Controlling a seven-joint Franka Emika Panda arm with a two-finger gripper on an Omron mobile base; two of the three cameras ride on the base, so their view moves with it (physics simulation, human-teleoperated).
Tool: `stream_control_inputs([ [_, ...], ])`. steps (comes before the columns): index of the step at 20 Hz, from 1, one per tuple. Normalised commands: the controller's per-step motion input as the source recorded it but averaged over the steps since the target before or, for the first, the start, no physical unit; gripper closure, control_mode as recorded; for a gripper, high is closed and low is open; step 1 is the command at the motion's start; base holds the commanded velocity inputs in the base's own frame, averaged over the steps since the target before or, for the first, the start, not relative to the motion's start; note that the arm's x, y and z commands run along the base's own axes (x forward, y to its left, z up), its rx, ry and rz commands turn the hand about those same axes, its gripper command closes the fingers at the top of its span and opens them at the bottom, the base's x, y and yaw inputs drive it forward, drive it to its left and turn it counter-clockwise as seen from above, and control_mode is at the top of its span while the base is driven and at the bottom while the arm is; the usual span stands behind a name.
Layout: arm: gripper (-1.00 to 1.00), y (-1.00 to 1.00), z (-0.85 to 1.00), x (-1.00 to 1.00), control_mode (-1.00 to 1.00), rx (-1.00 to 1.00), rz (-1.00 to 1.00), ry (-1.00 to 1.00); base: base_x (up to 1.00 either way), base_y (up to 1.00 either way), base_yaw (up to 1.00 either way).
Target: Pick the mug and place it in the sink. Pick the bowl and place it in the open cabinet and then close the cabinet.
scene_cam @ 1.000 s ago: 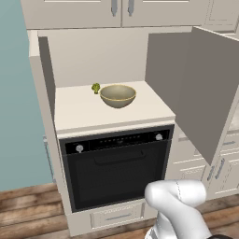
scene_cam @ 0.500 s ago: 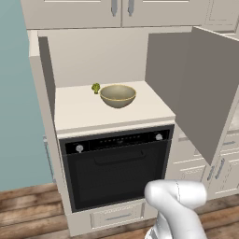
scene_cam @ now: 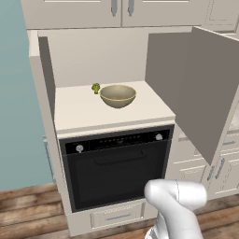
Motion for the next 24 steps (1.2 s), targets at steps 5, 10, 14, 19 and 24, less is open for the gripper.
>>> stream_control_inputs([
  [5,-1.0,-0.15,-0.26,0.47,-1.0,0.08,0.04,0.0,0.0,0.0,0.0],
  [10,-1.0,-0.34,-0.25,0.3,-1.0,0.0,0.05,0.0,0.0,0.0,0.0],
  [14,-1.0,-0.26,-0.26,0.27,-1.0,0.0,0.05,0.0,0.0,0.0,0.0],
  [19,-1.0,-0.08,-0.22,0.28,-1.0,0.0,0.04,0.0,0.0,0.0,0.0],
  [24,-1.0,-0.01,-0.24,0.12,-1.0,0.0,0.02,0.0,0.0,0.0,0.0],
])
